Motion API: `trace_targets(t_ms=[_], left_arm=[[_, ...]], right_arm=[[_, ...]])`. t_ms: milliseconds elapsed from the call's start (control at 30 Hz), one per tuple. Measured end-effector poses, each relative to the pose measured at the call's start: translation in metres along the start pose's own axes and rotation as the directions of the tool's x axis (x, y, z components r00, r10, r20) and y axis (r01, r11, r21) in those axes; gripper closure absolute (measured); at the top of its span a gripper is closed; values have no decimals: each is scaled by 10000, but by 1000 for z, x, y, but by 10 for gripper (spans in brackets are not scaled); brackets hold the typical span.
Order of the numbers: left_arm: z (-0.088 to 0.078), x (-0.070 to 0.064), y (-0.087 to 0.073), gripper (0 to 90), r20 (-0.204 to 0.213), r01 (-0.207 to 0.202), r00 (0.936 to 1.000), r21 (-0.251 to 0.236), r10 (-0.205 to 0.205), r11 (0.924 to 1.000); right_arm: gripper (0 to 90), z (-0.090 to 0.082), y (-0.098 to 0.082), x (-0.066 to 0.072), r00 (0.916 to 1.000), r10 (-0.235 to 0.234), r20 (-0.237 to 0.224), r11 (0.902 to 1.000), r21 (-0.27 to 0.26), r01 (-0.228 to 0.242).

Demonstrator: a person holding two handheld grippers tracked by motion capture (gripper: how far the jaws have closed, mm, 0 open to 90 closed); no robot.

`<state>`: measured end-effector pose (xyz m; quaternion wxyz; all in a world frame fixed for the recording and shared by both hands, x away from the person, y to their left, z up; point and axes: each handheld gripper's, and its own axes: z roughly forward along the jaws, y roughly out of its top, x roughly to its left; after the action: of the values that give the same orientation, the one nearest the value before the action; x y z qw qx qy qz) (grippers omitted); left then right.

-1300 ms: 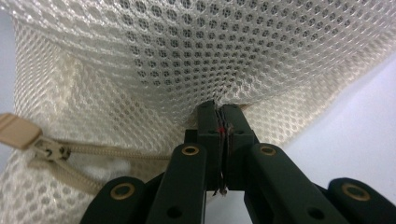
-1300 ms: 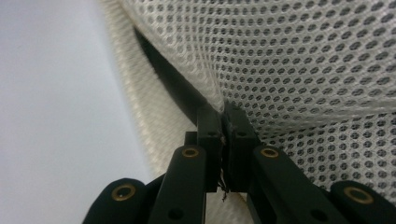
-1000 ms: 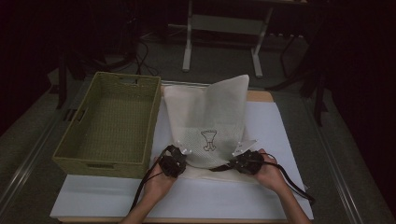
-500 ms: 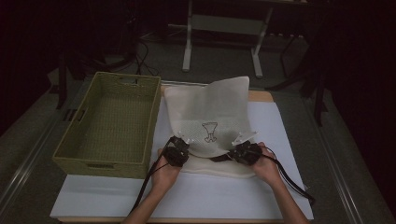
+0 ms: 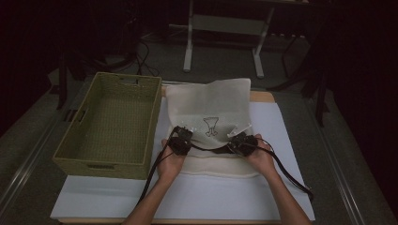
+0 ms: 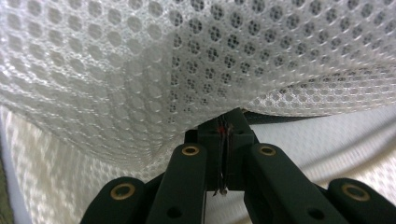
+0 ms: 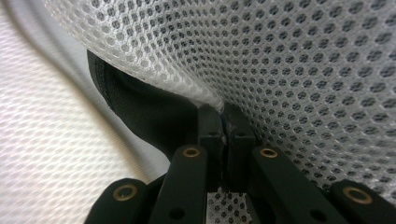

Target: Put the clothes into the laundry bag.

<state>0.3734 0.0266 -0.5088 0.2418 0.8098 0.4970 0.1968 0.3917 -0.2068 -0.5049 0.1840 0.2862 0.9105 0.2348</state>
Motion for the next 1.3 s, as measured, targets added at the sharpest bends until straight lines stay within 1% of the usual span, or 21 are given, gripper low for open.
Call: trace_targets(t_ms=[33, 100, 267, 300, 467, 533, 600, 633, 667, 767, 833, 867, 1000, 1033, 1100, 1133, 1167, 1200, 1233, 1267, 1300], left_arm=[[0, 0, 0, 882, 0, 0, 10000, 0, 0, 10000], [8, 3, 11, 883, -159, 236, 9996, 52, -235, 9997], [15, 4, 20, 882, -362, 339, 9988, 58, -337, 9994], [19, 6, 24, 882, -350, 484, 9982, 56, -481, 9988], [27, 10, 31, 879, -476, 581, 9972, 107, -575, 9983], [30, 11, 31, 878, -471, 728, 9963, 114, -722, 9973], [31, 10, 31, 877, -496, 712, 9963, 127, -705, 9974], [30, 9, 29, 877, -567, 497, 9972, 123, -489, 9987], [29, 8, 28, 877, -566, 425, 9975, 141, -416, 9990], [21, 10, 24, 875, -246, 519, 9984, 100, -517, 9986], [21, 10, 24, 876, -246, 519, 9984, 100, -517, 9986], [8, 11, 15, 876, -33, 421, 9991, -141, -422, 9990], [-16, 10, -1, 876, 241, 311, 9993, -588, -297, 9978], [-22, 8, -6, 876, 315, 199, 9993, -698, -177, 9974], [-31, 4, -18, 871, 225, -269, 9993, -848, 289, 9960], [-31, 4, -18, 871, 225, -269, 9993, -848, 289, 9960], [-37, 2, -30, 871, 341, -290, 9989, -1010, 326, 9945], [-37, 2, -30, 871, 341, -290, 9989, -1010, 326, 9945], [-37, 2, -30, 871, 341, -290, 9989, -1010, 326, 9945], [-45, 0, -46, 876, 447, -587, 9970, -988, 634, 9934], [-46, -1, -50, 879, 491, -676, 9962, -932, 724, 9933]], right_arm=[[880, 1, 2, -2, 10000, 11, 85, 10000, 39, -12], [880, 7, 6, -10, 9994, 213, 256, 9997, 66, -214], [880, 13, 14, -20, 9977, 415, 539, 9990, 169, -425], [880, 14, 15, -22, 9973, 448, 582, 9988, 167, -459], [880, 19, 20, -27, 9931, 673, 960, 9976, 119, -688], [880, 22, 21, -28, 9917, 757, 1040, 9968, 178, -779], [879, 23, 21, -27, 9914, 770, 1056, 9966, 217, -797], [879, 22, 21, -27, 9915, 733, 1075, 9968, 231, -762], [876, 21, 21, -26, 9927, 667, 1004, 9971, 287, -699], [872, 15, 19, -26, 9955, 535, 786, 9982, 212, -553], [871, 12, 19, -26, 9963, 525, 683, 9984, 165, -538], [867, 3, 17, -24, 9977, 529, 433, 9985, -152, -523], [868, -20, 11, -19, 9992, 376, -151, 9955, -866, -387], [871, -26, 9, -17, 9991, 292, -318, 9943, -1014, -323], [878, -37, 5, -13, 9982, 110, -590, 9929, -1179, -179], [878, -37, 5, -13, 9982, 110, -590, 9929, -1179, -179], [881, -46, 2, -8, 9954, -70, -957, 9908, -1352, -60], [881, -46, 2, -8, 9954, -70, -957, 9908, -1352, -60], [881, -49, 0, -5, 9942, -230, -1053, 9901, -1402, 81], [882, -53, -3, 1, 9904, -591, -1251, 9904, -1315, 425], [882, -53, -5, 5, 9885, -741, -1317, 9906, -1240, 578]])
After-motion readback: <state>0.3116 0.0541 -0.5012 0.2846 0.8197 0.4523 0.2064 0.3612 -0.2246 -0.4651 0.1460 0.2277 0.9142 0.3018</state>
